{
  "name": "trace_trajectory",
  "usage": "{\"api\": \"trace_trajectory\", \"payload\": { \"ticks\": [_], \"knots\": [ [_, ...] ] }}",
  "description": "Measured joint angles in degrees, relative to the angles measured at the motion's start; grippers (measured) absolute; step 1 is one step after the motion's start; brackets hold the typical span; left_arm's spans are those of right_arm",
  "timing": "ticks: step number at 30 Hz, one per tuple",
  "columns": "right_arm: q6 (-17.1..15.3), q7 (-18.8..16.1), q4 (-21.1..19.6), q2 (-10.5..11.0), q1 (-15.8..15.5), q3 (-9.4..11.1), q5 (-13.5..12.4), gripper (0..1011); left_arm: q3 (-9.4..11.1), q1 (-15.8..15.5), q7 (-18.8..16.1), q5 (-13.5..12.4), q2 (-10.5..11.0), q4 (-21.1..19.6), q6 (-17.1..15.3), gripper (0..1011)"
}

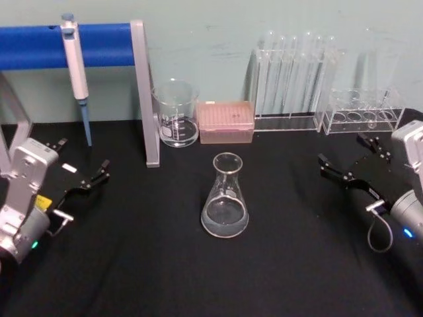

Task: Grasp the erlenmeyer flask with one hand, shake it three times, then place it back.

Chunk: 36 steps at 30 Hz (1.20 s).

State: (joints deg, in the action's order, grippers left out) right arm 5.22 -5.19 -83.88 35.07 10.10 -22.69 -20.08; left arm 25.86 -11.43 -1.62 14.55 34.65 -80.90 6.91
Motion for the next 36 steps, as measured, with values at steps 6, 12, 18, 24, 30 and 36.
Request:
{"api": "trace_trajectory", "payload": {
  "ticks": [6, 12, 18, 24, 30, 36],
  "knots": [
    [-3.1, -6.4, -2.3, 0.8, -0.5, 1.1, -4.9, 1003, 0.0, 0.0, 0.0, 0.0, 0.0, 0.0, 0.0, 1001],
    [-6.0, -13.5, -4.2, 1.2, -0.6, 1.3, -8.8, 1003, 0.0, 0.0, 0.0, 0.0, 0.0, 0.0, 0.0, 1001],
    [-7.7, -19.4, -5.7, 1.1, -0.2, 0.5, -10.4, 1003, 0.0, 0.0, 0.0, 0.0, 0.0, 0.0, 0.0, 1001],
    [-8.3, -23.0, -6.3, 0.4, 0.5, -0.6, -10.5, 1002, 0.0, 0.0, 0.0, 0.0, 0.0, 0.0, 0.0, 1001],
    [-9.1, -25.4, -5.8, -1.0, 1.9, -2.1, -10.0, 1003, 0.0, 0.0, 0.0, 0.0, 0.0, 0.0, 0.0, 1001],
    [-9.4, -26.6, -4.3, -2.9, 3.9, -3.9, -9.0, 1003, 0.0, 0.0, 0.0, 0.0, 0.0, 0.0, 0.0, 1001]
  ]
}}
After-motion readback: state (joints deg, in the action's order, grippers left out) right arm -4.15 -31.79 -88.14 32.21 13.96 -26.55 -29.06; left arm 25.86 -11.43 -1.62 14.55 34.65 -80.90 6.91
